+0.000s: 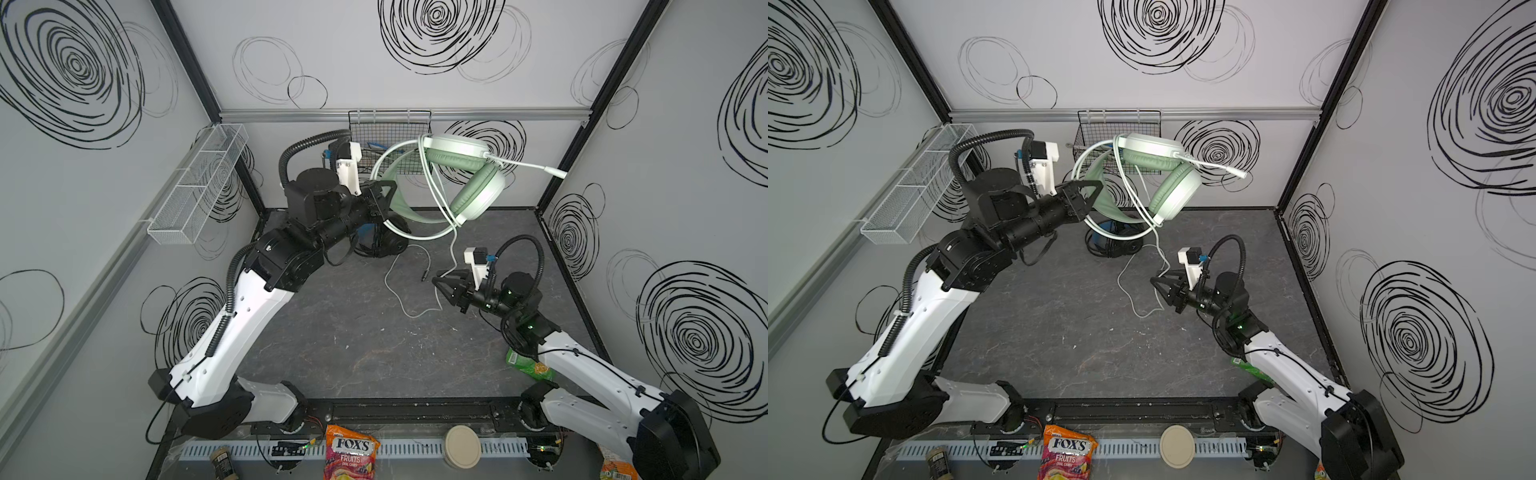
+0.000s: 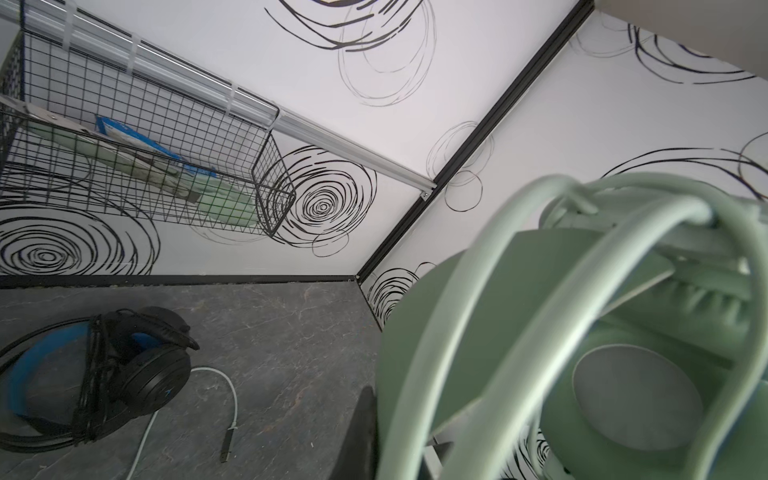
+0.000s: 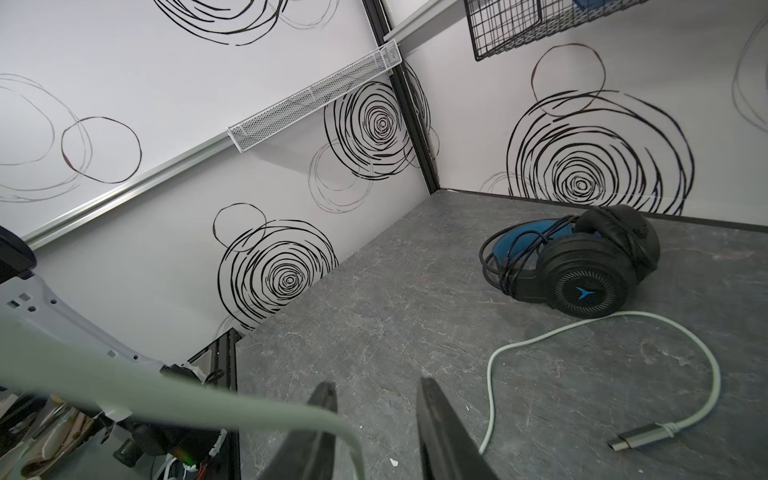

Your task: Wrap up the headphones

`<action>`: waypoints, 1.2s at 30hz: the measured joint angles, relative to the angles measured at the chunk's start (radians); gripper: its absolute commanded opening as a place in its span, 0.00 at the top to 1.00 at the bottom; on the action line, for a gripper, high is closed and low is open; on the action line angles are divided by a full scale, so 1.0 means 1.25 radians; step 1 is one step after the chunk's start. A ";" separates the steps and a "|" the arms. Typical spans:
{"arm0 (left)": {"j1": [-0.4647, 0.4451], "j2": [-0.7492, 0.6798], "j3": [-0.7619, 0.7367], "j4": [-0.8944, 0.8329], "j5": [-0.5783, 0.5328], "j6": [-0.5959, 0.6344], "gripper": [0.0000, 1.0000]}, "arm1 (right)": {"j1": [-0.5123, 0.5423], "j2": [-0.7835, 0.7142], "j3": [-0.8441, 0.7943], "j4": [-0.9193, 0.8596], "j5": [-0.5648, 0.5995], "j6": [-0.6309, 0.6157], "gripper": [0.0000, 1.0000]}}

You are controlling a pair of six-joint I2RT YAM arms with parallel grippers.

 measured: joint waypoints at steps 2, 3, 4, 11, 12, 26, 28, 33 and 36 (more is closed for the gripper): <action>0.000 0.000 0.000 0.019 0.030 -0.006 1.00 | -0.002 0.010 0.000 0.005 -0.003 0.002 0.60; 0.000 0.000 0.000 0.024 0.041 -0.007 1.00 | -0.002 0.015 0.000 0.009 -0.005 0.002 0.60; 0.000 0.000 0.000 0.032 0.053 -0.008 1.00 | -0.003 0.022 0.000 0.014 -0.007 0.005 0.59; 0.000 0.000 0.000 0.056 0.100 -0.020 1.00 | -0.003 0.074 0.000 0.047 -0.025 0.016 0.56; 0.000 0.000 0.000 0.056 0.102 -0.022 1.00 | -0.003 0.081 0.000 0.050 -0.028 0.017 0.56; 0.023 0.021 0.028 0.079 0.173 -0.019 1.00 | -0.021 0.132 -0.005 0.007 -0.013 0.002 1.00; 0.032 0.022 0.027 0.087 0.208 -0.013 1.00 | -0.032 0.146 0.026 -0.028 -0.004 -0.003 1.00; 0.040 0.020 0.001 0.121 0.319 0.024 1.00 | -0.078 0.155 0.101 -0.115 0.014 -0.008 1.00; 0.040 0.005 -0.054 0.125 0.394 0.058 1.00 | -0.107 0.152 0.147 -0.179 0.031 -0.024 1.00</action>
